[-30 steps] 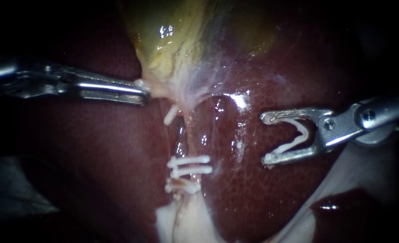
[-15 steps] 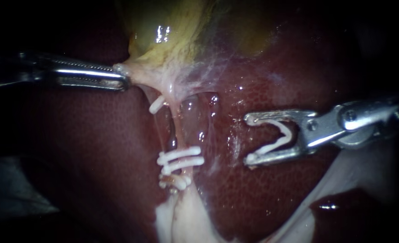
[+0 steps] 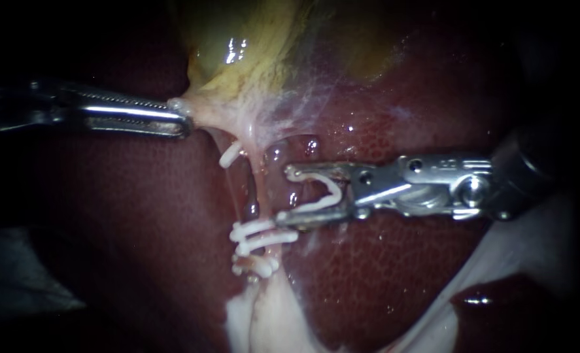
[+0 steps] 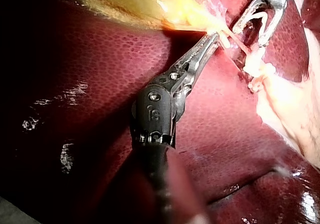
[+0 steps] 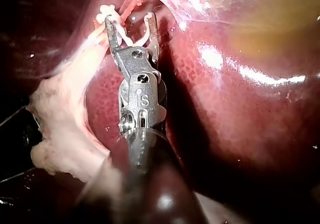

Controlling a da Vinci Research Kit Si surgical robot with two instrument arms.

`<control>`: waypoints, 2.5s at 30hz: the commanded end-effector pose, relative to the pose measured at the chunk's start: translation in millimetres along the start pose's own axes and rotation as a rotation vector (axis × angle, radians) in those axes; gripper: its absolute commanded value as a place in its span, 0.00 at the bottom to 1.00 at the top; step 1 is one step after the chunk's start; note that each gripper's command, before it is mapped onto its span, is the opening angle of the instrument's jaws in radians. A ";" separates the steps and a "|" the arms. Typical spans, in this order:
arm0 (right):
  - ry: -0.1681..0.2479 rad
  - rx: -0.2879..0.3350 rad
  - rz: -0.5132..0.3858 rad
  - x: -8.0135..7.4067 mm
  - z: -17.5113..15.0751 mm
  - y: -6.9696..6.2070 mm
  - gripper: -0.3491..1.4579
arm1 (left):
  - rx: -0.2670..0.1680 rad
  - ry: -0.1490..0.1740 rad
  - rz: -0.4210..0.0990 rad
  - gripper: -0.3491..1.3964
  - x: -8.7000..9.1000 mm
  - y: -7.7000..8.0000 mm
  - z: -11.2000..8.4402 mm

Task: Clipping third clip right tube

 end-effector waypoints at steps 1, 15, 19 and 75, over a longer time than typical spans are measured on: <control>-0.002 -0.001 0.004 -0.1 0.3 0.3 0.47 | 0.000 0.000 0.000 0.00 0.0 0.0 0.0; 0.146 0.132 0.151 -0.2 4.0 2.2 0.47 | -0.001 0.000 0.000 0.00 0.0 0.1 0.2; 0.176 0.186 0.177 0.4 5.0 2.4 0.47 | -0.001 0.000 0.000 0.00 0.0 0.2 0.3; 0.233 0.336 0.282 3.7 0.8 -0.2 0.00 | -0.004 -0.001 0.000 0.00 0.0 0.1 0.4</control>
